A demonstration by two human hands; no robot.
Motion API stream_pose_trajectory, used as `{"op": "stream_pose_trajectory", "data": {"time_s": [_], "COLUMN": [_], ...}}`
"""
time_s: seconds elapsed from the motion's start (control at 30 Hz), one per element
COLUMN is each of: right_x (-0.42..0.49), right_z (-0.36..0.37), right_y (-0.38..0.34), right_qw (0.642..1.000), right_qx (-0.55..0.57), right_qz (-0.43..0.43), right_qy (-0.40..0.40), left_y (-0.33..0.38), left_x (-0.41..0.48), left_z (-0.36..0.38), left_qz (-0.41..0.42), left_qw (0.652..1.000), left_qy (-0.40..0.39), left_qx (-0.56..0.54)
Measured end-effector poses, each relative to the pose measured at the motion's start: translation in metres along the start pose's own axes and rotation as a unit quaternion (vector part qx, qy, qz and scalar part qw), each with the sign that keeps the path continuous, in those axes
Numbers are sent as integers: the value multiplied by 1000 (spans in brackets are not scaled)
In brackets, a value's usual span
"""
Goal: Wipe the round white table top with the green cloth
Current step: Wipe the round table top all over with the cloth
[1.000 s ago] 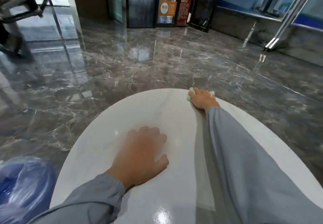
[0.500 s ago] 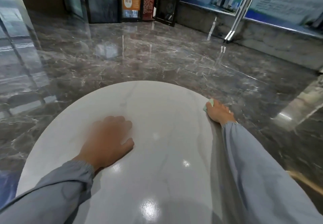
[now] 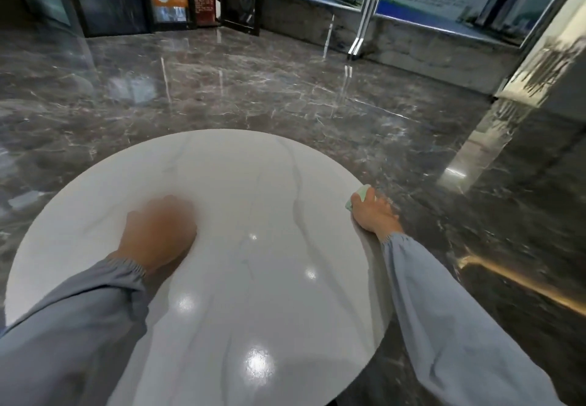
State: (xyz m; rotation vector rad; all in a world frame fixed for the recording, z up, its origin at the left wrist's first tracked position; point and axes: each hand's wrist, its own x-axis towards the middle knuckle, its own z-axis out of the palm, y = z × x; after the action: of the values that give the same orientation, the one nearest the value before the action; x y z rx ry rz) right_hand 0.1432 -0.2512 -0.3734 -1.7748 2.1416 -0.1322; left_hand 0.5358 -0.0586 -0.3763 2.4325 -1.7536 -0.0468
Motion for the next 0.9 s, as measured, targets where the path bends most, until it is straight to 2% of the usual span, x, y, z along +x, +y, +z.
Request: {"op": "stream_pose_trajectory", "data": {"time_s": [0.3, 0.47, 0.6, 0.77, 0.9], "right_x": [-99, -158, -208, -275, -328], "right_z": [16, 28, 40, 65, 91], "right_y": [42, 45, 43, 30, 21], "right_qw": [998, 994, 987, 985, 995], "right_qx": [42, 65, 120, 135, 92], "right_qz": [53, 90, 111, 106, 42], "right_qy": [3, -2, 3, 11, 26], "left_y": [31, 33, 24, 12, 10], "left_x": [-87, -132, -157, -180, -188], "left_z": [-1, -2, 1, 9, 15], "left_qz": [54, 53, 59, 68, 90], "left_qw": [996, 994, 989, 974, 963], "left_qy": [55, 62, 101, 157, 190], "left_qx": [-37, -75, -90, -145, -167]}}
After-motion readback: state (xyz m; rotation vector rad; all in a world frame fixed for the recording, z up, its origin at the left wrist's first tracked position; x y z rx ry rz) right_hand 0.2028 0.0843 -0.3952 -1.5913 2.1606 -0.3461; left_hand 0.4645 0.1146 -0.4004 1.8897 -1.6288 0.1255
